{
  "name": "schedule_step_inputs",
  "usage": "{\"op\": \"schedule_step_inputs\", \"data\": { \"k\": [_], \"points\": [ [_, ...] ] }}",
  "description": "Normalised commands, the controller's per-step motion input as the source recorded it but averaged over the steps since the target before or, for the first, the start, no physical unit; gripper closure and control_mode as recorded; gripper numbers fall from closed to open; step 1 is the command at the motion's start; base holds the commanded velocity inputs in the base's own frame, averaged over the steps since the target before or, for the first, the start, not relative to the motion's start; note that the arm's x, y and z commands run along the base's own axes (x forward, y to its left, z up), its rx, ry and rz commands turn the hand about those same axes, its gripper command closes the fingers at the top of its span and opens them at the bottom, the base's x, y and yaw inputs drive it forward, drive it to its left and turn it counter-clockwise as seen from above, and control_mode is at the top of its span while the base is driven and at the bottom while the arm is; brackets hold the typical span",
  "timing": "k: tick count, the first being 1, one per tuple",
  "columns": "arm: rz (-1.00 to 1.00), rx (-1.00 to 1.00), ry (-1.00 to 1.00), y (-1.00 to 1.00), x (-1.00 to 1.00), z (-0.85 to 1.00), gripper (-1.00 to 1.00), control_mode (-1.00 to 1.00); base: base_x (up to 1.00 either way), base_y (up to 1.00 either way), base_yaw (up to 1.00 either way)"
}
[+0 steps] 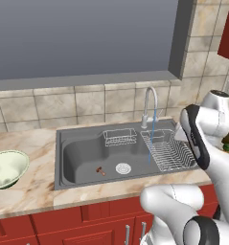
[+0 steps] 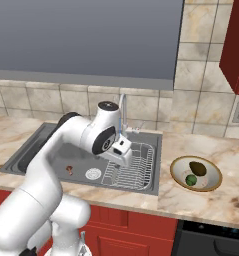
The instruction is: Pick the avocados from the sink and place them in one bowl. Place the mushroom in the other bowl. Then turn off the sink faucet.
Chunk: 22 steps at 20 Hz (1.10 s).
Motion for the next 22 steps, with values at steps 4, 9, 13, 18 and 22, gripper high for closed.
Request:
{"op": "schedule_step_inputs", "data": {
  "k": [4, 9, 13, 18, 22],
  "points": [
    [0.17, 0.0, 0.04, 0.73, 0.0, 0.0, -1.0, -1.0, 0.0, 0.0, 0.0],
    [0.16, 0.0, 0.03, 0.74, 0.0, 0.0, -1.0, -1.0, 0.0, 0.0, 0.0],
    [0.15, 0.0, 0.03, 0.67, 0.0, 0.0, -1.0, -1.0, 0.0, 0.0, 0.0],
    [0.17, 0.0, 0.05, 0.65, 0.0, 0.0, -1.0, -1.0, 0.0, 0.0, 0.0],
    [0.16, 0.0, 0.05, 0.66, 0.0, 0.0, -1.0, -1.0, 0.0, 0.0, 0.0]
  ]
}}
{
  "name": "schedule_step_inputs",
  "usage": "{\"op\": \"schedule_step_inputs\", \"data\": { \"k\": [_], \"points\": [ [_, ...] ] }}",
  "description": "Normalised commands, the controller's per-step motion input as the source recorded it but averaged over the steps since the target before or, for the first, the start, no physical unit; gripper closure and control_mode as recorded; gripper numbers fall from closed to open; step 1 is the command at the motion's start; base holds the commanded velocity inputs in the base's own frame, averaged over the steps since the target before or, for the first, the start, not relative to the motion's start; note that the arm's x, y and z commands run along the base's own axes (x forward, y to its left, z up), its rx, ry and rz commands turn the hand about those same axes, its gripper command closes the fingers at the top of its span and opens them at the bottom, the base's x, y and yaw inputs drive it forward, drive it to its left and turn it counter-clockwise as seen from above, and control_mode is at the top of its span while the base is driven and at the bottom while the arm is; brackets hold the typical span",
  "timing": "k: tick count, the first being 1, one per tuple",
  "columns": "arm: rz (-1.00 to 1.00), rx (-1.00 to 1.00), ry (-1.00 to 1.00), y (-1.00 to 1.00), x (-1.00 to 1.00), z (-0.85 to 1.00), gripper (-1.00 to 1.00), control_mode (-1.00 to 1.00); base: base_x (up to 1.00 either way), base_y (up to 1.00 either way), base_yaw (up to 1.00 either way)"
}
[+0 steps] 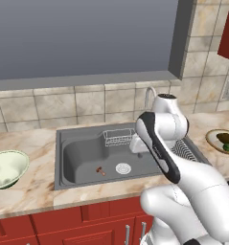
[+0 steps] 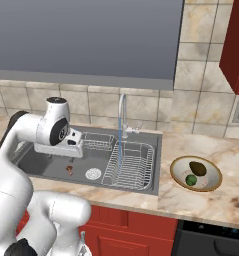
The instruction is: Pick the avocados from the sink and place them in one bowl. Place the mushroom in the other bowl. Then turn off the sink faucet.
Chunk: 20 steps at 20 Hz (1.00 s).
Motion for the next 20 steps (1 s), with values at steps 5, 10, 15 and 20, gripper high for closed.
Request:
{"op": "schedule_step_inputs", "data": {
  "k": [5, 10, 15, 20],
  "points": [
    [0.14, 0.0, 0.04, 0.63, 0.0, 0.0, -1.0, -1.0, 0.0, 0.0, 0.0],
    [0.13, 0.0, 0.07, 0.61, 0.01, 0.0, -1.0, -1.0, 0.0, 0.0, 0.0],
    [0.11, 0.0, 0.1, 0.47, 0.13, 0.0, -1.0, -1.0, 0.0, 0.0, 0.0],
    [0.04, 0.0, 0.1, 0.18, 0.26, -0.09, -1.0, -1.0, 0.0, 0.0, 0.0]
  ]
}}
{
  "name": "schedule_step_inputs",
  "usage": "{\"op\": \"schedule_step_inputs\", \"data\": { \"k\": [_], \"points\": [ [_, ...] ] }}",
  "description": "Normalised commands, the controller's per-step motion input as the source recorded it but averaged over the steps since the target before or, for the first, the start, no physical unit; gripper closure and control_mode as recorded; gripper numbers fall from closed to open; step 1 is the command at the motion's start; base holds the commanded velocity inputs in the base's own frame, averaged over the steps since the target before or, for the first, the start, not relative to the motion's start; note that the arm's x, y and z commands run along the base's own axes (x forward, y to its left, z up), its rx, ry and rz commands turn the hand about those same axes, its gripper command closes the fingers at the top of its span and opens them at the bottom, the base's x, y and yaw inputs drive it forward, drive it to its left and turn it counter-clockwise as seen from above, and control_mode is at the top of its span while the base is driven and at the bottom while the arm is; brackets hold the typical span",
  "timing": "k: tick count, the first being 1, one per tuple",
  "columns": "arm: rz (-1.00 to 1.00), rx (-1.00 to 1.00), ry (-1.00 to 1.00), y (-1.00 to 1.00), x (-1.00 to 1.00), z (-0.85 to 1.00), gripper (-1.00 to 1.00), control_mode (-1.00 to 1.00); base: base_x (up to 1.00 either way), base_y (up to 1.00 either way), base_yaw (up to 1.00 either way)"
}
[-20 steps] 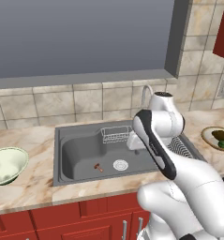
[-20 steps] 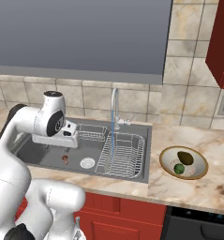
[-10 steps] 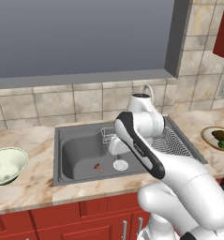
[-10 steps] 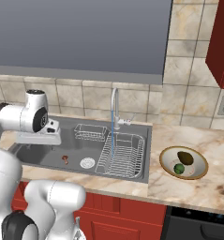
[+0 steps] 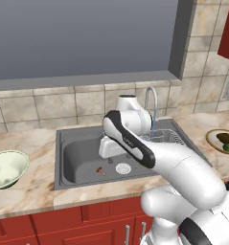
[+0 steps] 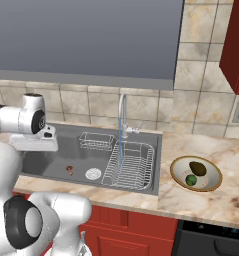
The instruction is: Pick the avocados from the sink and place them in one bowl. Place the mushroom in the other bowl. Then turn off the sink faucet.
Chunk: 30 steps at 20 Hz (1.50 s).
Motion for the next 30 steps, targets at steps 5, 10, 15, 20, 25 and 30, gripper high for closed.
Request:
{"op": "schedule_step_inputs", "data": {
  "k": [5, 10, 15, 20, 25, 30],
  "points": [
    [0.0, 0.0, 0.01, 0.0, 0.34, -0.23, -1.0, -1.0, 0.0, 0.0, 0.0],
    [0.0, 0.0, 0.0, 0.0, 0.33, -0.34, -1.0, -1.0, 0.0, 0.0, 0.0],
    [0.0, -0.04, 0.0, 0.0, 0.34, -0.34, -1.0, -1.0, 0.0, 0.0, 0.0],
    [0.0, -0.06, 0.0, 0.0, 0.34, -0.28, -1.0, -1.0, 0.0, 0.0, 0.0],
    [0.0, -0.08, 0.0, 0.0, 0.34, -0.29, -1.0, -1.0, 0.0, 0.0, 0.0],
    [0.0, -0.08, 0.0, 0.0, 0.31, -0.29, -1.0, -1.0, 0.0, 0.0, 0.0]
  ]
}}
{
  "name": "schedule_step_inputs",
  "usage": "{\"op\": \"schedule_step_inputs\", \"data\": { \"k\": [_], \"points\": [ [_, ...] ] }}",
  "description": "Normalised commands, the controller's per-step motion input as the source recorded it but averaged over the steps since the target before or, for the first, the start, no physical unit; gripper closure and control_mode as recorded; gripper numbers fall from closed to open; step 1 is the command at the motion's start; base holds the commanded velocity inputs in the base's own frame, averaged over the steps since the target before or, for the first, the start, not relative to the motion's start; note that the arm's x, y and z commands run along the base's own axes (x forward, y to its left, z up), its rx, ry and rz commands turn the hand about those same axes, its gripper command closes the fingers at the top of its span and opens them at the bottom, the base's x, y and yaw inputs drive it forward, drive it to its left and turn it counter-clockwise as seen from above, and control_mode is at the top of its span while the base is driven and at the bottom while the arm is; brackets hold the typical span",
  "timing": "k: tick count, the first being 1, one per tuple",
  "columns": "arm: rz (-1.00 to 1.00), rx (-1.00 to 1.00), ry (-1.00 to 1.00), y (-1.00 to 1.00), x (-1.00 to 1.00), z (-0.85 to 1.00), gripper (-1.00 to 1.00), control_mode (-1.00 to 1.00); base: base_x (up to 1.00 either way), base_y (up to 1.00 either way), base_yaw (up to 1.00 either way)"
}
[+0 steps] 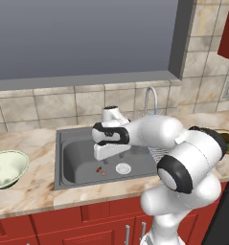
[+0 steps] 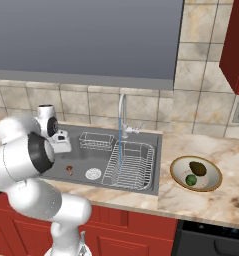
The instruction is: Pick the avocados from the sink and place them in one bowl. Place the mushroom in the other bowl. Then turn off the sink faucet.
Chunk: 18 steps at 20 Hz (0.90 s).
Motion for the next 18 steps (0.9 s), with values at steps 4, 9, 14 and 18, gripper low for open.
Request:
{"op": "schedule_step_inputs", "data": {
  "k": [4, 9, 14, 18],
  "points": [
    [0.0, -0.07, 0.0, 0.0, 0.28, -0.27, -1.0, -1.0, 0.0, 0.0, 0.0],
    [0.0, -0.04, 0.0, 0.0, 0.21, -0.23, -1.0, -1.0, 0.0, 0.0, 0.0],
    [0.0, 0.0, 0.0, 0.03, 0.2, -0.16, -1.0, -1.0, 0.0, 0.0, 0.0],
    [0.0, 0.0, 0.0, 0.05, 0.24, -0.1, -1.0, -1.0, 0.0, 0.0, 0.0]
  ]
}}
